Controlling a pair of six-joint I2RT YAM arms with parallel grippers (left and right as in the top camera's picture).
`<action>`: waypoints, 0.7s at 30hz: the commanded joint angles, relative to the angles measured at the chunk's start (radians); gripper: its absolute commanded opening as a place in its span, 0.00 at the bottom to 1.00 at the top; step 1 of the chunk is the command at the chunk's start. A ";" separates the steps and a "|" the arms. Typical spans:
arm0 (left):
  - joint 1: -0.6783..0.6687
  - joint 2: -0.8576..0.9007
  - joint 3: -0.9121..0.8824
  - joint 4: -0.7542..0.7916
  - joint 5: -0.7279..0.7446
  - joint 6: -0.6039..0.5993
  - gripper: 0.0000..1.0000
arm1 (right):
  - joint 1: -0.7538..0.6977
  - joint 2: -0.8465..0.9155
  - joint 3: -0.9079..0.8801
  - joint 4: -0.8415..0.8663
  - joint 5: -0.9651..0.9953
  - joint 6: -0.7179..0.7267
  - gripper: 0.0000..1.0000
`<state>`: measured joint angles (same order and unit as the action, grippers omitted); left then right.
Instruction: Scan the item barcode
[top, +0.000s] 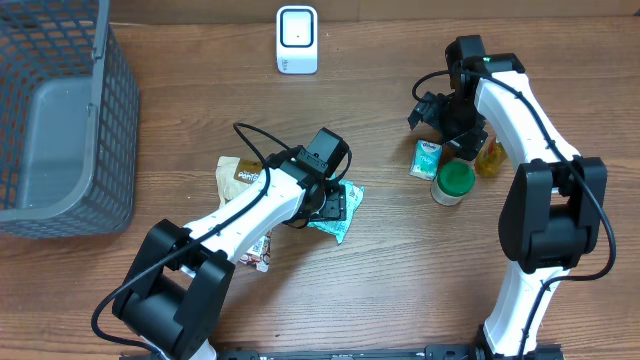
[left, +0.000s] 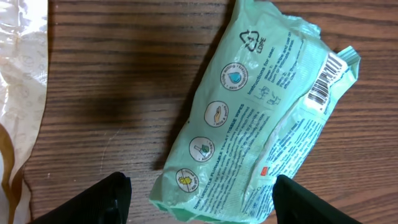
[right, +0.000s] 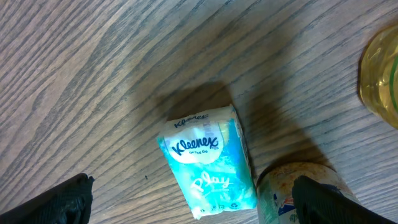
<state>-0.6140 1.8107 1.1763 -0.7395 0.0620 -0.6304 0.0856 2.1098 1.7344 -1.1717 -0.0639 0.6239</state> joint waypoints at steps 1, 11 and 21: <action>-0.005 0.001 -0.030 0.014 -0.019 -0.014 0.76 | -0.004 -0.022 0.027 0.002 -0.002 -0.004 1.00; -0.005 0.001 -0.086 0.065 -0.014 -0.029 0.79 | -0.004 -0.022 0.027 0.002 -0.001 -0.004 1.00; -0.005 0.001 -0.093 0.077 -0.059 -0.033 0.59 | -0.004 -0.022 0.027 0.002 -0.001 -0.004 1.00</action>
<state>-0.6140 1.8107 1.0981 -0.6605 0.0616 -0.6521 0.0856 2.1098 1.7344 -1.1713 -0.0639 0.6239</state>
